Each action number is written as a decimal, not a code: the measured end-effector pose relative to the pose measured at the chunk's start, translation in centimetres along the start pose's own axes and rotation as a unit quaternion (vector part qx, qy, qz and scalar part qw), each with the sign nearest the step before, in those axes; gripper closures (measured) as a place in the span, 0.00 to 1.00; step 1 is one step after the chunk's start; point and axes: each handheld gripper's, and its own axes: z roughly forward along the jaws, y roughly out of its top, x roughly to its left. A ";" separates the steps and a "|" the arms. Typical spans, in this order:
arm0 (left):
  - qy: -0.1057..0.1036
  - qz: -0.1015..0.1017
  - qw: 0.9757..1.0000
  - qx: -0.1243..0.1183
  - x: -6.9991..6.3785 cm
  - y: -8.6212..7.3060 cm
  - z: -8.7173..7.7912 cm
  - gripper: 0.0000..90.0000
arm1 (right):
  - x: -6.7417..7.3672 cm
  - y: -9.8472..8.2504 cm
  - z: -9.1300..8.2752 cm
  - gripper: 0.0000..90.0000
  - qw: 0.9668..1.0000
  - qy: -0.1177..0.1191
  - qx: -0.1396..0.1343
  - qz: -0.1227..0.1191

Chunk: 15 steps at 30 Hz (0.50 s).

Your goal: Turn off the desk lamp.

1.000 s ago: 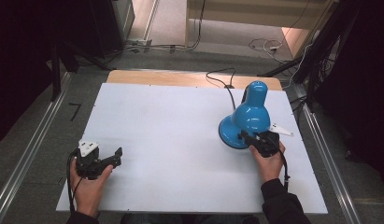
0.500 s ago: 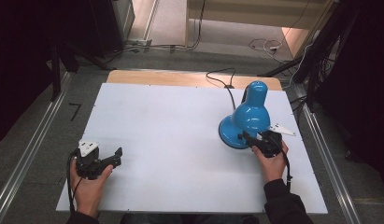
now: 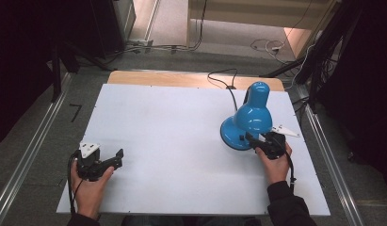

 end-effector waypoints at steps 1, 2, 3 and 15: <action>0.000 0.000 1.000 0.000 0.0 0.0 0.0 0.17 | 0.0 0.0 0.0 0.30 1.000 0.000 0.000 0.000; 0.000 0.000 1.000 0.000 0.0 0.0 0.0 0.17 | 0.0 0.0 0.0 0.30 1.000 0.000 0.000 0.000; 0.000 0.001 1.000 0.000 0.0 0.0 0.0 0.17 | 0.0 0.0 -0.1 0.30 1.000 0.000 0.000 0.001; -0.001 0.000 1.000 0.001 0.1 0.0 -0.1 0.17 | -0.3 0.0 -0.7 0.29 1.000 0.002 -0.001 -0.002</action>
